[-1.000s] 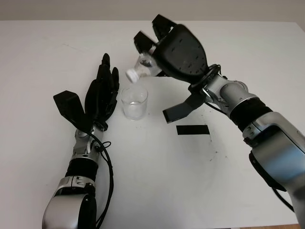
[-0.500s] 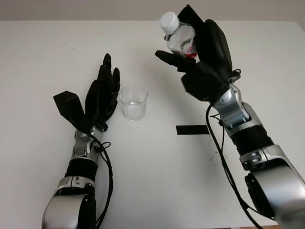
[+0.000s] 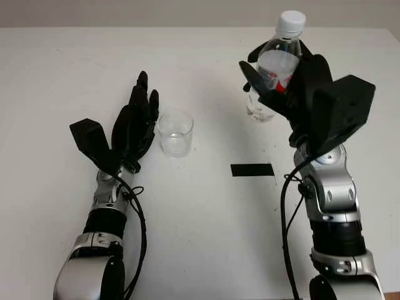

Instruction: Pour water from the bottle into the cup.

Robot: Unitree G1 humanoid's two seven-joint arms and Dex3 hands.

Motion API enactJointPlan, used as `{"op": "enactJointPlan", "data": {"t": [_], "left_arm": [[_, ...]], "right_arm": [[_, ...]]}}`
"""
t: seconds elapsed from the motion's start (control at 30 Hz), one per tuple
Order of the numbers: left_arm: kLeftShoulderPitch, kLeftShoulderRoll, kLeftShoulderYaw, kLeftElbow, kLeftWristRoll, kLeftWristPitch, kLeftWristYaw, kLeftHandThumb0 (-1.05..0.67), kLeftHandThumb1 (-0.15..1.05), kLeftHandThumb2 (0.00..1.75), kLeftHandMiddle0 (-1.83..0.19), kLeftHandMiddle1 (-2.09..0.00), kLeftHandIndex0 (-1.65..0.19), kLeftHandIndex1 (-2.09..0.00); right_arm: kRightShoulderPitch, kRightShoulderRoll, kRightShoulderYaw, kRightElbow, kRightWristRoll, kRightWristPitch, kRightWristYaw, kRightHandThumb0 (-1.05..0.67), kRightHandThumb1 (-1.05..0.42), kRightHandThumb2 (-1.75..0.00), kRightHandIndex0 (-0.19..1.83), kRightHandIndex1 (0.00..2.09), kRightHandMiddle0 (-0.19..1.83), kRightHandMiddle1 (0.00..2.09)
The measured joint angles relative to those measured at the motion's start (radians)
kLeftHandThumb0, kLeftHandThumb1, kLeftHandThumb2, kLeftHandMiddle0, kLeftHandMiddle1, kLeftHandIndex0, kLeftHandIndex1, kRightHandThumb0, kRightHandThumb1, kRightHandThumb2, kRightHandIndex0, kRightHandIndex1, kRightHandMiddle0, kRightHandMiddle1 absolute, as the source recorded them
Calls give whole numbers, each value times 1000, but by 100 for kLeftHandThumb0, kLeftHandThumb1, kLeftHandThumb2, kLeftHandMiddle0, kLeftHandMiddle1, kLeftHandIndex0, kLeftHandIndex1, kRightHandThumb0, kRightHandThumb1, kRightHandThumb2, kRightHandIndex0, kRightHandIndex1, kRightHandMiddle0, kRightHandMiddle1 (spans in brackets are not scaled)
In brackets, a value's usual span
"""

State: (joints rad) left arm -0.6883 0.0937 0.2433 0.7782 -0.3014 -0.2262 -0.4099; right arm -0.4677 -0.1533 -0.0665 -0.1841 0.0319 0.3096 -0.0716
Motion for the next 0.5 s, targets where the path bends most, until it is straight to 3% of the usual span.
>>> {"op": "enactJointPlan", "data": {"t": [0.33,0.5], "left_arm": [[-59,45,21,110,0,-51,-11,-86,105,74,19,0,19,0],[-75,52,23,139,0,-67,-15,-84,105,75,19,0,19,0]], "right_arm": [[98,27,14,-75,-28,55,0,-46,-105,-46,143,209,112,209],[117,51,19,-73,-31,62,0,-47,-105,-44,131,209,98,209]]}}
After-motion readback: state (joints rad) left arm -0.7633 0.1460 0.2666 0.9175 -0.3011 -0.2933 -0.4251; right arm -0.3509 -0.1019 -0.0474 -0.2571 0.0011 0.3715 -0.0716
